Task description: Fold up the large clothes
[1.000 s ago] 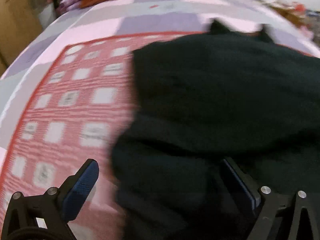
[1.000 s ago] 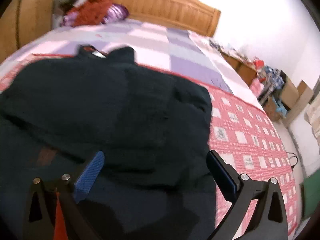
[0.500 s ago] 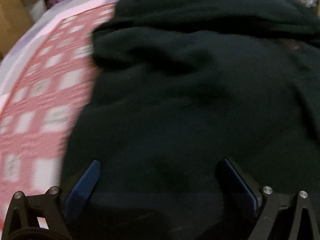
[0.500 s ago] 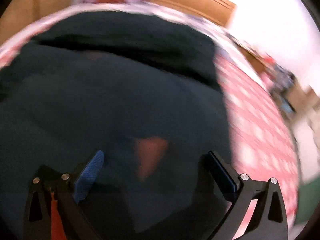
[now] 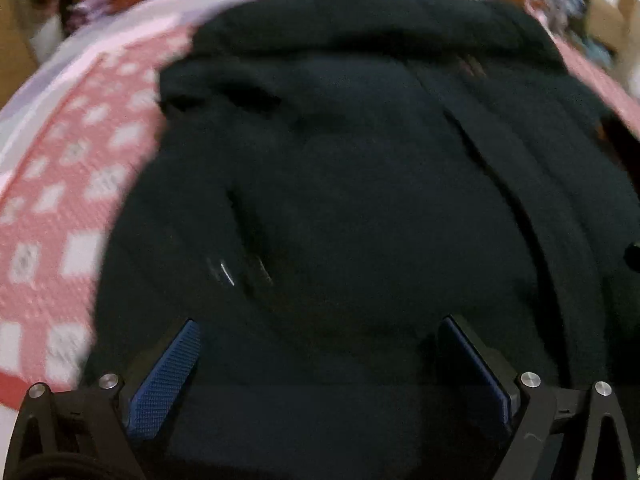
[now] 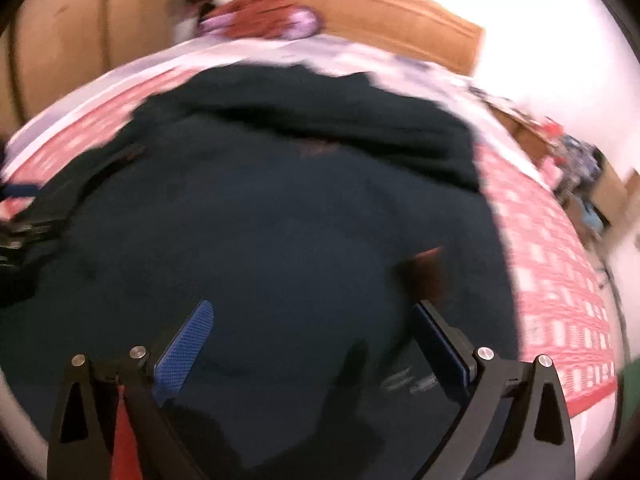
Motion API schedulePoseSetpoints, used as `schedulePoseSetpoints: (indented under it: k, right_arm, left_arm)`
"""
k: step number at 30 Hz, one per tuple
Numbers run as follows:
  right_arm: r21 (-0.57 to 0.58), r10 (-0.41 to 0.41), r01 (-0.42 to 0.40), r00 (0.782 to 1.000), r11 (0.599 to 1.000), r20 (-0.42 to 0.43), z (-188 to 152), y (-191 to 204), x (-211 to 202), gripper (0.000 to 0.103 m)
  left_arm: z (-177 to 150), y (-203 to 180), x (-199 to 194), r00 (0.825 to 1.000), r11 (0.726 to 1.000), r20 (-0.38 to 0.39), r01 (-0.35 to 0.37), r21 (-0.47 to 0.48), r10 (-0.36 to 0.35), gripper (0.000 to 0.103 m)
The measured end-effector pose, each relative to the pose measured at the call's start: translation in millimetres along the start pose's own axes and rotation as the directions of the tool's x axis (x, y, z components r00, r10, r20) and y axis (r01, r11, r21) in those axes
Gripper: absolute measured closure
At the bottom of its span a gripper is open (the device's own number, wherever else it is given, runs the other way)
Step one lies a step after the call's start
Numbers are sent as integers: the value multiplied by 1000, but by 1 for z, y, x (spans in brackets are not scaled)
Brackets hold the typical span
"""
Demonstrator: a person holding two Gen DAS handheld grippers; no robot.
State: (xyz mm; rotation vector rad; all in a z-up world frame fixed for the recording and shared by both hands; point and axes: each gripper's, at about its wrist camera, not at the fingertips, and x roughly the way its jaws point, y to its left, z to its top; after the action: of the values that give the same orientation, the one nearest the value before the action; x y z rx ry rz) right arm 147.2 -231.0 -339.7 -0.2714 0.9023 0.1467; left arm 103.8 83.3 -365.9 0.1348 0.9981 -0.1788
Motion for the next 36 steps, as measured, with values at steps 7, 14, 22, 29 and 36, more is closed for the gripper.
schedulePoseSetpoints:
  k: [7,14,22,29,36]
  right_arm:
    - [76,-174,189,971,979,-165,-101,-36,-20,2]
    - [288,-410,520,836,804,-365,-175,-150,-72,3]
    - [300,-425,538,827,788,-367,-196,-110,-119,3]
    - [295,-362,529,805,796,-470,-235,-63,-120,3]
    - [327,-427,552,819,767,-384,-207,-72,-114,3]
  left_arm:
    - [-48,52,-19,997,997,3,-72,-6,72,4]
    - [-62,93,-27,986,985,-12,-164,-52,164,3]
    - [-99,96,-67,981,975,-26,-193,-111,191,4]
    - [-132,78,-64,981,982,-97,-176,-70,169,4]
    - [-136,80,-63,980,980,-87,-185,-70,179,4]
